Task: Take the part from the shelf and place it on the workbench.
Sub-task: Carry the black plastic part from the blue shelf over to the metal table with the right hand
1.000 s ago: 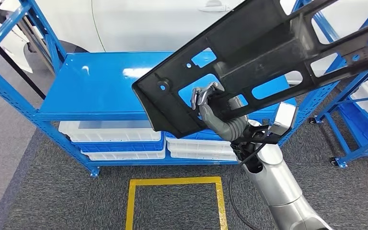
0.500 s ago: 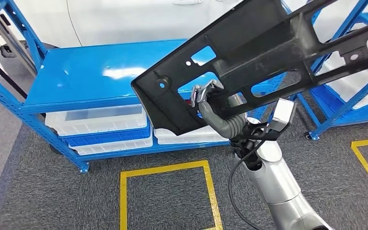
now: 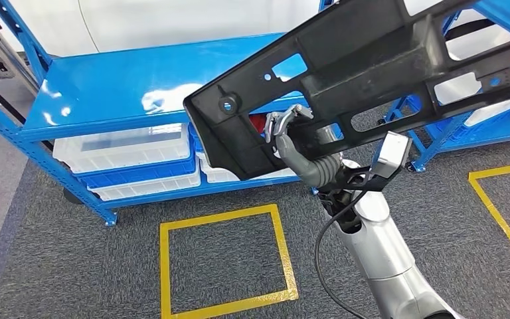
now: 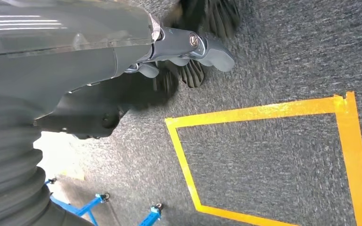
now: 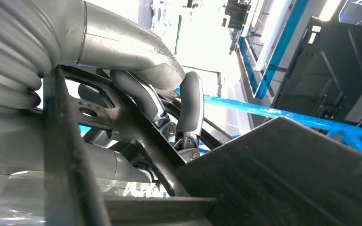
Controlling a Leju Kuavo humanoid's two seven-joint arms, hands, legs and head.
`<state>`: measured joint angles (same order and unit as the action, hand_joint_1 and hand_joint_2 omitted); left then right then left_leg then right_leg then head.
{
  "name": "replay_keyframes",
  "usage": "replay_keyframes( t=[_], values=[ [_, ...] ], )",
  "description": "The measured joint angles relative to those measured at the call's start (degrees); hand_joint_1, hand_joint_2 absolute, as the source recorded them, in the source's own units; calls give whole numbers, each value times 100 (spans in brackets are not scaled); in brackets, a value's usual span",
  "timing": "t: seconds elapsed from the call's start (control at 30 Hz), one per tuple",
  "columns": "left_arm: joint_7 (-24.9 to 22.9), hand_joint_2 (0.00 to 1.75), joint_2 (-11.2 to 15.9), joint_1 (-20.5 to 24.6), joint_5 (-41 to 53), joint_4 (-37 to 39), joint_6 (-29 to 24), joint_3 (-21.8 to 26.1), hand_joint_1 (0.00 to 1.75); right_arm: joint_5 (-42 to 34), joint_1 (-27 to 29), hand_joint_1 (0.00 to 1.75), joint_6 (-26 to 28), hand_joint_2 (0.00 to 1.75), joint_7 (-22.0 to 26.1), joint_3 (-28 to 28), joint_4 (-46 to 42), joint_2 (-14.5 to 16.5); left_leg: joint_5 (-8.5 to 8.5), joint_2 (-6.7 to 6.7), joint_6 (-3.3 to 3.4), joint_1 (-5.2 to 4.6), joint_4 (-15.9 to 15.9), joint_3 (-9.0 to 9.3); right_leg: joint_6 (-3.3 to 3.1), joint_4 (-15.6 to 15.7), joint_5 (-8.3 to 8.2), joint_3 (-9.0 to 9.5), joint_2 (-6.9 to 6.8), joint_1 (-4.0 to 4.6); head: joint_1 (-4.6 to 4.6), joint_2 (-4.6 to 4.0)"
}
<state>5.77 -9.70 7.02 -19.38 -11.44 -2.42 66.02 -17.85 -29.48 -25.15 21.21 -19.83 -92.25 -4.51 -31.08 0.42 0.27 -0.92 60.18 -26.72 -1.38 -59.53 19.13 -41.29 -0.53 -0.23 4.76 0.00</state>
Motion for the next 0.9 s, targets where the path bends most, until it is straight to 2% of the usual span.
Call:
replay_keyframes(
  t=[0.03, 0.07, 0.1, 0.13, 0.17, 0.2, 0.27, 0.3, 0.33, 0.37, 0.4, 0.43, 0.47, 0.5, 0.53, 0.6, 0.63, 0.67, 0.7, 0.73, 0.77, 0.8, 0.83, 0.87, 0.9],
  values=[
    [1, 175, 4, 8, 1, -1, 2, -1, 0, 3, 2, 175, 0, 175, 1, 10, -4, -1, -70, 3, 33, -26, -245, 139, 29, 27, -73, -6, -8, -11, 1, 0],
    [6, 175, 4, 11, 1, -1, 3, -1, 0, 4, 6, 175, -2, 175, 1, 20, -5, -1, -69, 7, 53, -39, -366, 168, 61, 69, -149, -4, -14, -21, 1, 0],
    [30, 175, -1, 10, 2, -1, -2, -1, 0, 5, 13, 175, -4, 175, 1, 32, -5, -3, 2, 19, 77, -29, -388, 132, 92, 115, -208, -4, -10, -28, 1, 0],
    [67, 175, -7, 10, 2, -1, -16, -1, 0, 5, 22, 175, -5, 175, -4, 49, -5, -7, 81, 39, 107, -17, -430, 96, 120, 120, -182, -22, 8, -32, 2, 0],
    [111, 175, -12, 11, 2, -1, -38, 0, 0, -1, 31, 175, -7, 175, -15, 66, -6, -11, 166, 64, 135, 2, -467, 48, 147, 40, -34, -62, 27, -34, 1, 0],
    [157, 175, -18, 9, 2, -1, -62, 1, 0, -13, 40, 175, -12, 175, -33, 80, -6, -18, 248, 97, 155, 20, -494, -9, 174, -148, 215, -122, 44, -42, 1, 0],
    [205, 175, -25, -2, 1, -1, -93, 1, 0, -50, 67, 175, -34, 175, -72, 90, -6, -33, 374, 166, 170, 20, -493, -147, 233, -838, 762, -293, 53, -70, 1, 0],
    [215, 175, -30, -8, 0, -1, -97, 1, 0, -68, 85, 175, -50, 175, -85, 91, -5, -41, 429, 207, 160, 21, -485, -216, 265, -1190, 867, -359, 51, -88, 1, 0],
    [216, 175, -35, -12, -1, -1, -97, 1, 0, -83, 104, 175, -64, 175, -96, 92, -5, -47, 477, 255, 149, 24, -470, -289, 294, -1429, 828, -369, 47, -108, 1, 0],
    [214, 175, -38, -13, -1, -1, -97, 1, 0, -97, 117, 175, -75, 175, -104, 94, -5, -50, 517, 303, 132, 31, -448, -361, 319, -1479, 699, -288, 34, -129, 1, 0],
    [210, 175, -40, -12, -1, -1, -97, 1, 0, -112, 125, 175, -81, 175, -112, 99, -5, -54, 544, 350, 114, 40, -418, -429, 341, -1310, 557, -96, -5, -146, 1, 0],
    [208, 175, -38, -11, -1, -3, -97, 0, 0, -127, 126, 175, -84, 175, -118, 108, -7, -56, 560, 396, 90, 47, -378, -488, 361, -969, 508, 177, -108, -155, 1, 0],
    [206, 175, -38, -10, 0, -5, -97, -1, 0, -139, 124, 175, -85, 175, -125, 115, -8, -58, 564, 438, 60, 46, -333, -537, 354, -596, 546, 452, -207, -134, 1, 0],
    [205, 175, -38, -8, 1, -7, -97, -1, 0, -149, 121, 175, -87, 175, -128, 123, -16, -60, 567, 481, 30, 39, -288, -570, 314, -281, 629, 657, -294, -110, 1, 0],
    [205, 175, -38, -7, 1, -9, -97, -1, 0, -157, 121, 175, -90, 175, -131, 129, -24, -63, 569, 525, 1, 30, -258, -590, 258, -84, 720, 768, -335, -84, 2, 0],
    [205, 175, -42, -3, 1, -10, -97, -2, 0, -164, 131, 175, -94, 175, -132, 137, -39, -71, 571, 625, -57, 28, -227, -603, 120, 10, 746, 780, -248, -58, 2, 0],
    [204, 175, -42, -1, 1, -10, -97, -3, 0, -164, 134, 175, -94, 175, -132, 141, -42, -76, 535, 597, -90, 46, -197, -617, 72, 21, 725, 767, -191, -59, 3, 0],
    [204, 175, -42, -1, 1, -10, -97, -3, 0, -166, 134, 175, -95, 175, -132, 144, -45, -78, 436, 500, -123, 66, -87, -659, 27, 34, 699, 752, -138, -62, 3, 0],
    [204, 175, -42, -7, 1, -10, -97, -3, 0, -169, 133, 175, -96, 175, -133, 146, -49, -79, 269, 356, -151, 86, 143, -751, -13, 46, 672, 737, -85, -68, 3, 0],
    [203, 175, -42, -16, 1, -10, -98, -3, 0, -174, 136, 175, -97, 175, -134, 147, -51, -80, 62, 193, -171, 106, 472, -881, -39, 47, 653, 716, -32, -68, 3, 0],
    [202, 175, -42, -29, 1, -10, -98, -3, 0, -185, 146, 175, -99, 175, -139, 148, -52, -80, -139, 90, -180, 112, 870, -1041, -57, 46, 636, 696, 29, -64, 3, 0],
    [200, 175, -42, -42, 1, -10, -99, -4, 0, -200, 163, 175, -101, 175, -144, 147, -51, -80, -267, 42, -184, 115, 1216, -1180, -65, 45, 621, 680, 94, -56, 3, 0],
    [198, 175, -42, -53, 1, -10, -99, -5, 0, -221, 185, 175, -102, 175, -151, 148, -52, -81, -281, 23, -181, 115, 1397, -1249, -65, 44, 608, 668, 164, -49, 3, 0],
    [197, 175, -42, -58, 0, -10, -99, -7, 0, -244, 207, 175, -102, 175, -158, 150, -53, -82, -187, 10, -169, 115, 1377, -1226, -60, 42, 598, 661, 235, -44, 3, 0],
    [197, 175, -42, -60, 1, -10, -98, -9, 0, -262, 228, 175, -102, 175, -162, 156, -61, -85, -2, -12, -148, 115, 1139, -1106, -51, 40, 589, 660, 305, -41, 3, 0]
  ],
)
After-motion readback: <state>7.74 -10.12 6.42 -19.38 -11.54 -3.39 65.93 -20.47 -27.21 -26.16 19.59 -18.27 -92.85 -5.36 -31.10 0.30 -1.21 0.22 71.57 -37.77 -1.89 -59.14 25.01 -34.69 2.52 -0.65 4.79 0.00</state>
